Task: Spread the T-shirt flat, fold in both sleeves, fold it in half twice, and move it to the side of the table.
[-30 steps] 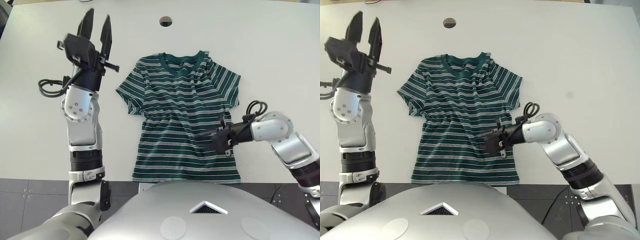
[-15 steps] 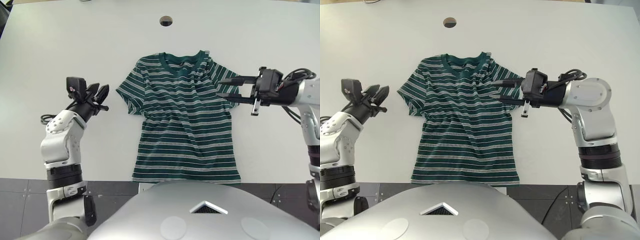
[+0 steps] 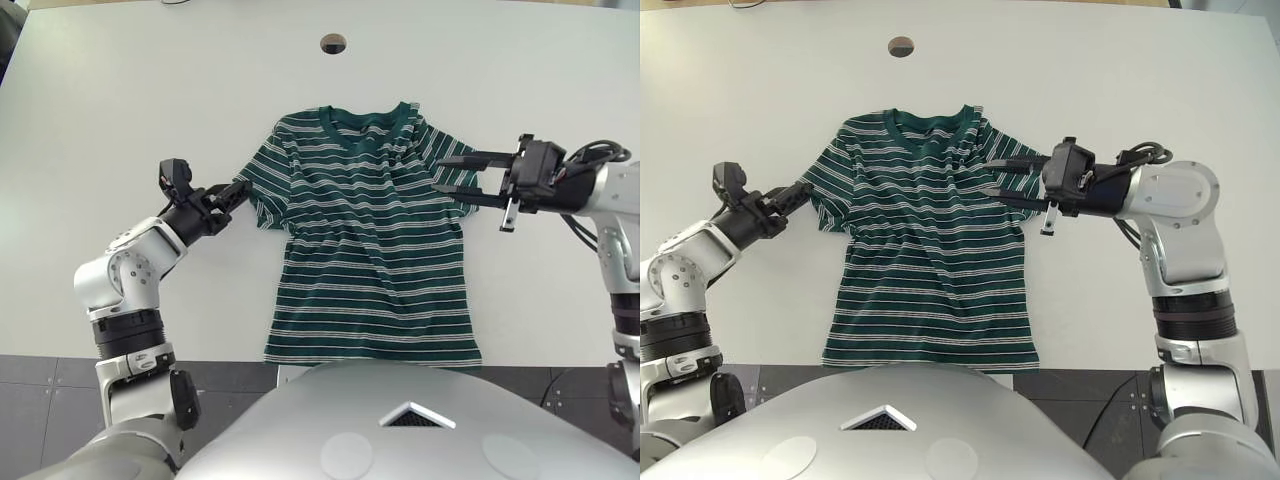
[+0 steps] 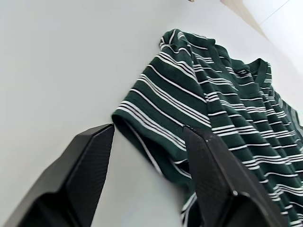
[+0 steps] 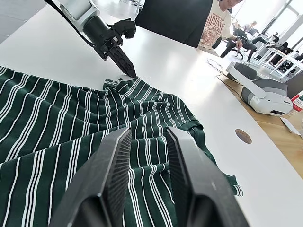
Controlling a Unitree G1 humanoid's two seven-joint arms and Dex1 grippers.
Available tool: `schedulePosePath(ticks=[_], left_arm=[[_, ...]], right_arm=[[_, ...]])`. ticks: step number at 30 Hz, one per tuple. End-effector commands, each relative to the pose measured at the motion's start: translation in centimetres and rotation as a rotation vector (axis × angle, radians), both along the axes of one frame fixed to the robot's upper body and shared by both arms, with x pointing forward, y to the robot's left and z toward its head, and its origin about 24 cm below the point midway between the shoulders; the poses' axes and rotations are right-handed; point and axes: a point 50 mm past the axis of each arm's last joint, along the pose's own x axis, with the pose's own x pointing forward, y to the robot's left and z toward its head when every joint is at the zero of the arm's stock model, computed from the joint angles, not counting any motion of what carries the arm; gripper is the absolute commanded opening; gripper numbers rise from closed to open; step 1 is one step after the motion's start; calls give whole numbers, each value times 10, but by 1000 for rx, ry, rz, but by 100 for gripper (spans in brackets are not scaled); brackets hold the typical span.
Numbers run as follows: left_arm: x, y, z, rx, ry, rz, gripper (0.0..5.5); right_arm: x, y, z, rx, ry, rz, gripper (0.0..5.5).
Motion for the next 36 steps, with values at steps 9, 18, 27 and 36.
schedulePosePath(ticks=[9, 18, 27, 36], left_arm=[[-4, -12, -31, -15, 166, 26, 190], [-3, -12, -27, -27, 148, 34, 43], [4, -4, -14, -11, 91, 71, 12], [7, 24, 6, 20, 36, 125, 12]], right_arm=[[-1, 1, 1, -1, -24, -8, 133], [-1, 0, 1, -1, -25, -16, 133], [1, 0, 0, -1, -23, -18, 133], [3, 2, -1, 4, -26, -11, 133]])
